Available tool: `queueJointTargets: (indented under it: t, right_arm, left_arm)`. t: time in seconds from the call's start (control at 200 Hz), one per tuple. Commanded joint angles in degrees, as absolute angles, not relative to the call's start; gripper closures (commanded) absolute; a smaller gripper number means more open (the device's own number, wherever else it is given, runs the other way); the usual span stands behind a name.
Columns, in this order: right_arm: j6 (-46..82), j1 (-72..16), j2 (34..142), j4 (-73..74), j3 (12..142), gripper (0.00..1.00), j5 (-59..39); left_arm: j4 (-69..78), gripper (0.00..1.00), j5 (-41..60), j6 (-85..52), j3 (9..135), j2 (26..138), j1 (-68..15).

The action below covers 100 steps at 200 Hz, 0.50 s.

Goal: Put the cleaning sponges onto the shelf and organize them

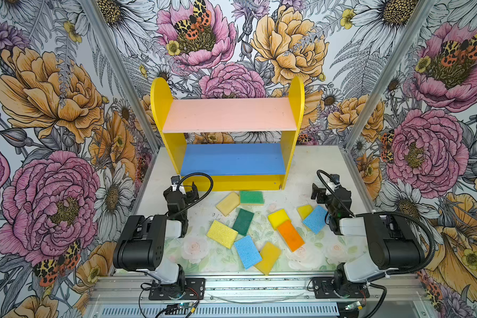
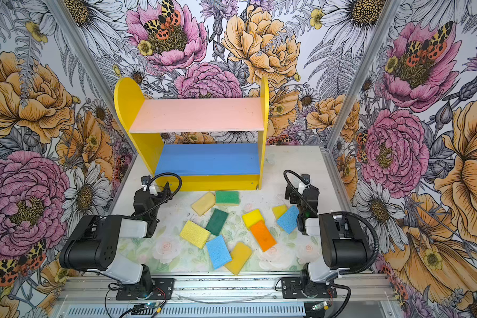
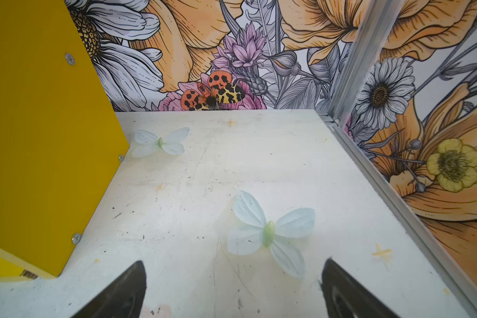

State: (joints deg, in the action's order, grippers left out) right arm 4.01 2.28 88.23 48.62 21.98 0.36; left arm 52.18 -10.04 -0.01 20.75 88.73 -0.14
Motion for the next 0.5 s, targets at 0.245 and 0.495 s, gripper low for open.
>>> queueJointTargets:
  t: [0.245, 0.495]
  right_arm:
    - [4.7, 2.2, 88.1, 49.9, 22.5, 0.0, 0.7]
    - [4.8, 2.3, 88.2, 49.8, 22.7, 0.0, 0.7]
  left_arm:
    - [53.7, 0.01, -8.8, 0.0, 21.5, 88.7, -0.1]
    - [53.6, 0.01, -8.2, -0.3, 21.6, 88.7, 0.2]
